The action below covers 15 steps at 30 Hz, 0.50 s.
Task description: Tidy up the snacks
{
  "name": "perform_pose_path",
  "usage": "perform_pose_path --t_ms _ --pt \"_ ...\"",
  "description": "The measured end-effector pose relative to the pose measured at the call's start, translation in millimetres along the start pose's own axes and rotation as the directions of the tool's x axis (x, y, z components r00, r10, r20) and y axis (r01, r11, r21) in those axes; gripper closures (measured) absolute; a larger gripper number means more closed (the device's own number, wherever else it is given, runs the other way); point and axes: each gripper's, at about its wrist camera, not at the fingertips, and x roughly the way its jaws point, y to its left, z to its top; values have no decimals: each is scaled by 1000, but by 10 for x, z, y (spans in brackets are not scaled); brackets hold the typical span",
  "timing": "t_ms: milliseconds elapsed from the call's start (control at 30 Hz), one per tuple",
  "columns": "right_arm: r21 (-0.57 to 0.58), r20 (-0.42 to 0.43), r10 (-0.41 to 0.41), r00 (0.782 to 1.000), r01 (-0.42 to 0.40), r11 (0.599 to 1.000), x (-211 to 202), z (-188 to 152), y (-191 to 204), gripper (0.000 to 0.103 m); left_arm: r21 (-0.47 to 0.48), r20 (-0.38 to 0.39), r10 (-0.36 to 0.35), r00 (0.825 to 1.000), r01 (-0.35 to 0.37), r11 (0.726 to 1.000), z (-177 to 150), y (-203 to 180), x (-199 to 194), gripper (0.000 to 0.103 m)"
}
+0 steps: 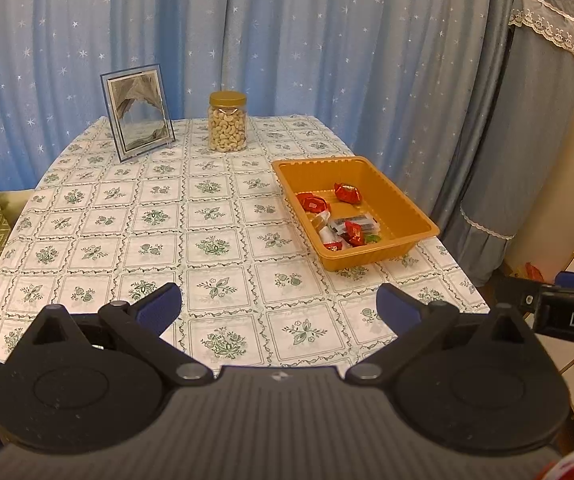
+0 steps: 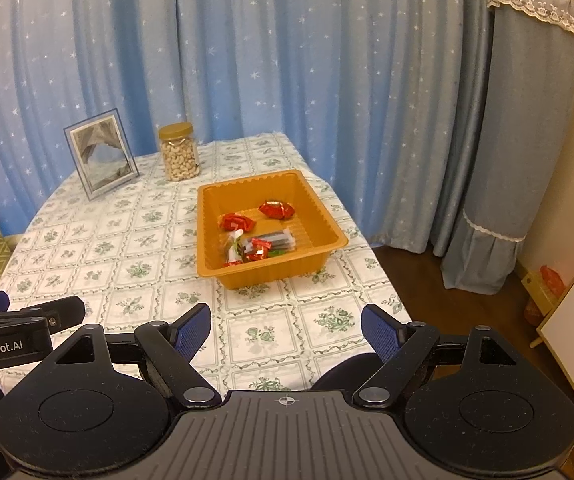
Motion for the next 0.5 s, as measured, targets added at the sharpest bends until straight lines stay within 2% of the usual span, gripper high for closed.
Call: perform_pose_path --t_ms 500 --pt "1 0 0 1000 0 1000 7 2 -12 21 5 -2 -7 1000 7 1000 -20 -11 13 0"
